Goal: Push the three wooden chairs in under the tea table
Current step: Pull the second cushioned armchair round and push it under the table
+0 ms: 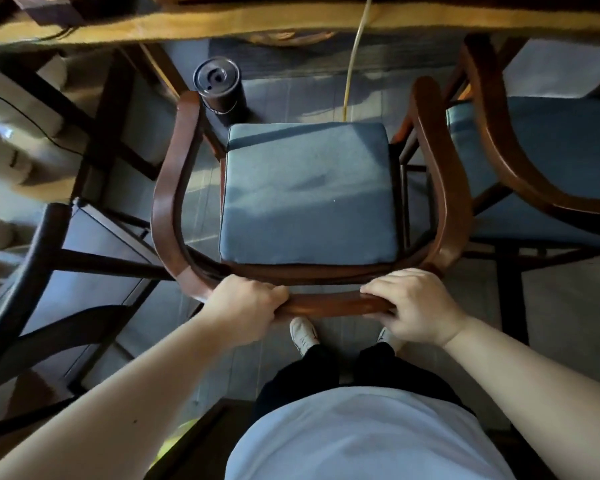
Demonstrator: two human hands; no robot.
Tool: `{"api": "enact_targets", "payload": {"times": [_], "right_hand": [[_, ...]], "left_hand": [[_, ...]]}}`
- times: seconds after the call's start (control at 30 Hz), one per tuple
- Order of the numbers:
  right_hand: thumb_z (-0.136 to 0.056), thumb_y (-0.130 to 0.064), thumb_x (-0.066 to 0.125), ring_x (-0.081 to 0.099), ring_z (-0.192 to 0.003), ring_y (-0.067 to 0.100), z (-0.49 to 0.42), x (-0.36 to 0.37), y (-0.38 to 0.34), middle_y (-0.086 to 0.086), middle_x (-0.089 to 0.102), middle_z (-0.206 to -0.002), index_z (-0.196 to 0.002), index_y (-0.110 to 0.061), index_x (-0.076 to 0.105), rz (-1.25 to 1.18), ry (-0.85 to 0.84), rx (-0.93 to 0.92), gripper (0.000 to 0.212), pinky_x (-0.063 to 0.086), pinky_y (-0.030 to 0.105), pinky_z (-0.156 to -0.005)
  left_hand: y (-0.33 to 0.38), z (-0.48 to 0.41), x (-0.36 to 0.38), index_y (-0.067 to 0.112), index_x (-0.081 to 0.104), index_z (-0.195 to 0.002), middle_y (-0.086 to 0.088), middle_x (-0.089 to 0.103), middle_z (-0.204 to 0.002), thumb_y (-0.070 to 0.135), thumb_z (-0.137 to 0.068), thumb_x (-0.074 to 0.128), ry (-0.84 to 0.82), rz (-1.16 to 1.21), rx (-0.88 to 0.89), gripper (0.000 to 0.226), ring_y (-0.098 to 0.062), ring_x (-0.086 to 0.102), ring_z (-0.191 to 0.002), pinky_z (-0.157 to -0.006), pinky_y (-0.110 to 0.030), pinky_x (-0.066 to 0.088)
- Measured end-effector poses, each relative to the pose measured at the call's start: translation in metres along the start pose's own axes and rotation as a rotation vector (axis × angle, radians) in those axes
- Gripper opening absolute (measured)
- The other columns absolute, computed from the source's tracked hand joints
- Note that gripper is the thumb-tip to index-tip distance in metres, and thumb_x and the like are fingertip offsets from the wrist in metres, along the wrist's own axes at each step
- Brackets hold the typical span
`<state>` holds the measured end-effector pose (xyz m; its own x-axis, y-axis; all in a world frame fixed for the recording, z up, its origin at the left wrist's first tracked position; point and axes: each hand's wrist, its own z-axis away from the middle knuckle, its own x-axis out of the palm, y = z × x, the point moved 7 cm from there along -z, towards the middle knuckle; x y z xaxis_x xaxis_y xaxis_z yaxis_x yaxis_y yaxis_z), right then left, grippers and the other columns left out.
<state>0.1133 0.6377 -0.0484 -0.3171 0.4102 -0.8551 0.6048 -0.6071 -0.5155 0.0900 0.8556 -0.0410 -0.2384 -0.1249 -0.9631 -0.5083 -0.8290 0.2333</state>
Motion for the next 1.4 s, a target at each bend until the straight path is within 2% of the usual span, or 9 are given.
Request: {"api": "enact_targets", "payload": {"times": [0.43, 0.57, 0.63, 0.8, 0.97, 1.03, 1.13, 1.33, 1.4], "right_hand": [[-0.073, -0.040, 0.072, 0.069, -0.082, 0.024, -0.021, 0.014, -0.014, -0.004, 0.074, -0.092, -0.097, -0.020, 0.071, 0.017, -0.041, 0.028, 0.031, 0.056, 0.038, -0.068], [-0.073, -0.043, 0.068, 0.068, -0.084, 0.021, -0.025, 0.013, -0.012, -0.009, 0.072, -0.093, -0.097, -0.024, 0.068, -0.004, -0.098, 0.053, 0.030, 0.054, 0.037, -0.067], [-0.073, -0.044, 0.066, 0.068, -0.086, 0.021, -0.024, 0.014, -0.012, -0.010, 0.072, -0.094, -0.098, -0.024, 0.067, -0.014, -0.128, 0.054, 0.031, 0.054, 0.037, -0.068], [-0.071, -0.036, 0.072, 0.067, -0.096, 0.020, -0.024, 0.011, -0.016, -0.005, 0.072, -0.104, -0.101, -0.020, 0.072, -0.015, -0.099, 0.111, 0.035, 0.054, 0.038, -0.079], [-0.066, -0.029, 0.077, 0.049, -0.125, 0.032, -0.025, 0.019, -0.036, 0.013, 0.056, -0.133, -0.116, -0.015, 0.064, 0.170, -0.058, 0.152, 0.054, 0.041, 0.048, -0.102], [-0.059, -0.025, 0.083, 0.058, -0.114, 0.032, -0.027, 0.020, -0.035, 0.012, 0.062, -0.128, -0.114, -0.016, 0.066, 0.147, -0.020, 0.229, 0.058, 0.049, 0.047, -0.092], [-0.051, -0.017, 0.082, 0.068, -0.078, 0.030, -0.026, 0.021, -0.033, 0.001, 0.074, -0.089, -0.090, -0.018, 0.071, 0.138, 0.015, 0.246, 0.041, 0.056, 0.041, -0.069], [-0.060, -0.035, 0.059, 0.067, -0.074, 0.026, -0.033, 0.019, -0.040, -0.004, 0.072, -0.082, -0.085, -0.019, 0.070, 0.167, 0.058, 0.224, 0.031, 0.055, 0.038, -0.065], [-0.064, -0.039, 0.058, 0.068, -0.073, 0.025, -0.046, 0.023, -0.044, -0.004, 0.073, -0.082, -0.085, -0.020, 0.070, 0.152, 0.065, 0.213, 0.031, 0.055, 0.037, -0.064]], "left_hand": [[-0.031, 0.007, -0.003, 0.016, 0.065, -0.076, 0.002, 0.064, -0.060, 0.051, -0.075, 0.045, 0.057, -0.009, 0.009, 0.040, -0.030, 0.061, -0.051, -0.044, -0.037, 0.051], [-0.030, 0.008, -0.004, 0.021, 0.066, -0.087, 0.005, 0.067, -0.072, 0.053, -0.074, 0.045, 0.016, -0.020, -0.014, 0.041, -0.027, 0.065, -0.065, -0.047, -0.036, 0.052], [-0.026, 0.011, -0.011, 0.022, 0.066, -0.094, 0.008, 0.068, -0.078, 0.048, -0.074, 0.056, 0.041, -0.043, -0.001, 0.035, -0.023, 0.066, -0.071, -0.046, -0.032, 0.050], [-0.034, 0.023, -0.017, 0.017, 0.064, -0.109, 0.003, 0.072, -0.093, 0.031, -0.069, 0.077, 0.099, -0.019, 0.035, 0.044, -0.023, 0.068, -0.083, -0.050, -0.032, 0.052], [-0.073, 0.036, -0.018, 0.017, 0.070, -0.103, 0.002, 0.074, -0.090, 0.049, -0.074, 0.057, 0.156, 0.022, 0.022, 0.045, -0.021, 0.070, -0.078, -0.059, -0.031, 0.055], [-0.078, 0.034, -0.013, 0.022, 0.072, -0.093, 0.006, 0.073, -0.082, 0.055, -0.079, 0.053, 0.125, 0.044, 0.052, 0.040, -0.019, 0.069, -0.073, -0.054, -0.031, 0.054], [-0.080, 0.032, -0.006, 0.022, 0.070, -0.085, 0.007, 0.070, -0.073, 0.053, -0.085, 0.050, 0.106, 0.073, 0.129, 0.037, -0.019, 0.067, -0.065, -0.045, -0.030, 0.050], [-0.089, 0.029, -0.012, 0.019, 0.068, -0.083, 0.006, 0.067, -0.069, 0.054, -0.096, 0.032, 0.109, 0.103, 0.222, 0.052, -0.019, 0.065, -0.061, -0.042, -0.029, 0.048], [-0.106, 0.027, -0.016, 0.021, 0.069, -0.087, 0.006, 0.069, -0.071, 0.050, -0.092, 0.041, 0.089, 0.111, 0.222, 0.042, -0.020, 0.066, -0.064, -0.044, -0.031, 0.051]]}}
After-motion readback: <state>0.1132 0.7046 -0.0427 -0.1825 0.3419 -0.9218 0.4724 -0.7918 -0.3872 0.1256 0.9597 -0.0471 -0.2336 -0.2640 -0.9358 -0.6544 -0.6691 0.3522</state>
